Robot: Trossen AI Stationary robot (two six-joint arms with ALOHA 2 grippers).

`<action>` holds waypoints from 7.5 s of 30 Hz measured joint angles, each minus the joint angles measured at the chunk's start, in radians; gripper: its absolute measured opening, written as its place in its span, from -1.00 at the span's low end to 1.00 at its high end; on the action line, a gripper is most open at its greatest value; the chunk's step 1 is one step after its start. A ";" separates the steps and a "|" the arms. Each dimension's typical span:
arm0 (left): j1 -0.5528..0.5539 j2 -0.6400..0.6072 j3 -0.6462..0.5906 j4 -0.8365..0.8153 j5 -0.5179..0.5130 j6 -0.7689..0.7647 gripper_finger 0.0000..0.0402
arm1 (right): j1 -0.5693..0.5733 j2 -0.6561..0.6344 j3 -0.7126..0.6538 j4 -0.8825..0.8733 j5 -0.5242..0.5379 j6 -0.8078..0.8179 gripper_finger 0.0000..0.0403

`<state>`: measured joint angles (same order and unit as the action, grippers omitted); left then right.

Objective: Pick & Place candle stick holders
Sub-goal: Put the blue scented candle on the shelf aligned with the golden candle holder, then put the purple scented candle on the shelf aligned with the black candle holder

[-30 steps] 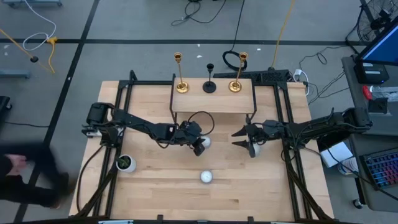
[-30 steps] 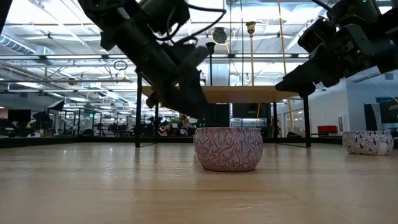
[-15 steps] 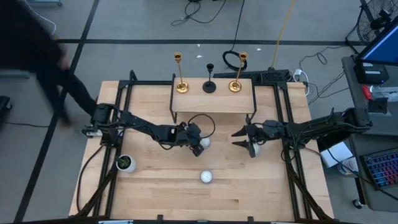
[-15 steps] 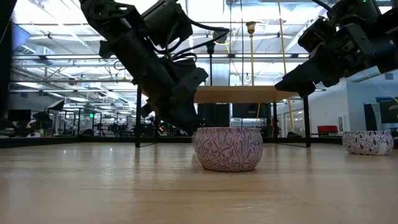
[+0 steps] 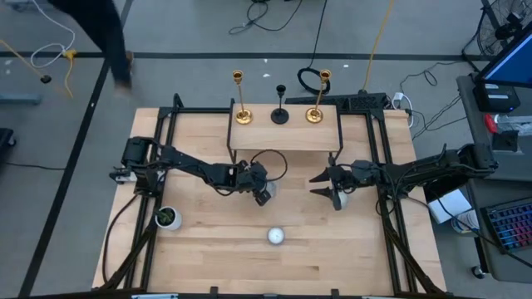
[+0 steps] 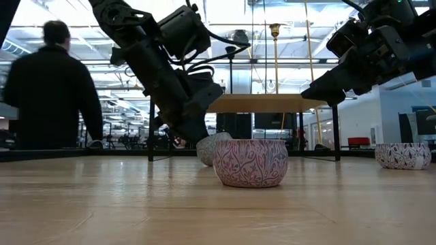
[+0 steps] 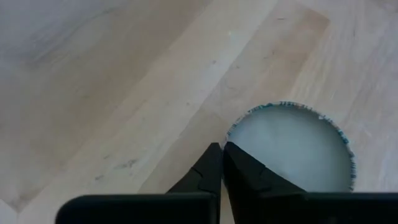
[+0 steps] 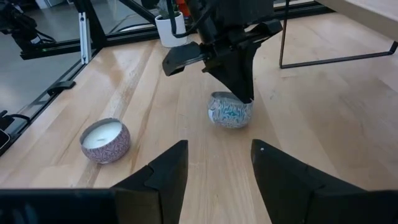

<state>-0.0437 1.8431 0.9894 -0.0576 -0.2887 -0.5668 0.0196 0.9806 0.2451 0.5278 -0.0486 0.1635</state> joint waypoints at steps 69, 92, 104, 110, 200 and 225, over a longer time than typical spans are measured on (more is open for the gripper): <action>0.319 -0.511 0.003 -0.280 -0.227 0.327 -0.96 | 0.000 0.000 0.001 0.029 0.000 0.000 -0.15; 0.325 -0.423 0.003 -0.201 -0.207 0.371 -0.92 | 0.000 0.000 0.001 0.029 0.000 0.000 -0.15; 0.325 -0.423 0.003 -0.198 -0.205 0.380 -0.53 | 0.000 0.000 0.001 0.030 0.000 0.000 -0.15; 0.317 -0.431 0.002 -0.194 -0.206 0.385 -0.31 | 0.000 0.000 0.001 0.029 0.000 -0.035 -0.15; -0.329 -0.910 -0.300 -0.200 -0.289 0.432 -0.26 | 0.281 0.835 0.606 -0.159 0.026 0.089 -0.95; -0.329 -0.909 -0.300 -0.198 -0.289 0.405 -0.26 | 0.164 0.325 0.637 -0.006 0.624 -0.598 -1.00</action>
<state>-0.3725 0.9337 0.6895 -0.2558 -0.5775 -0.1618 0.1833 1.3052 0.8823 0.5222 0.5755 -0.4341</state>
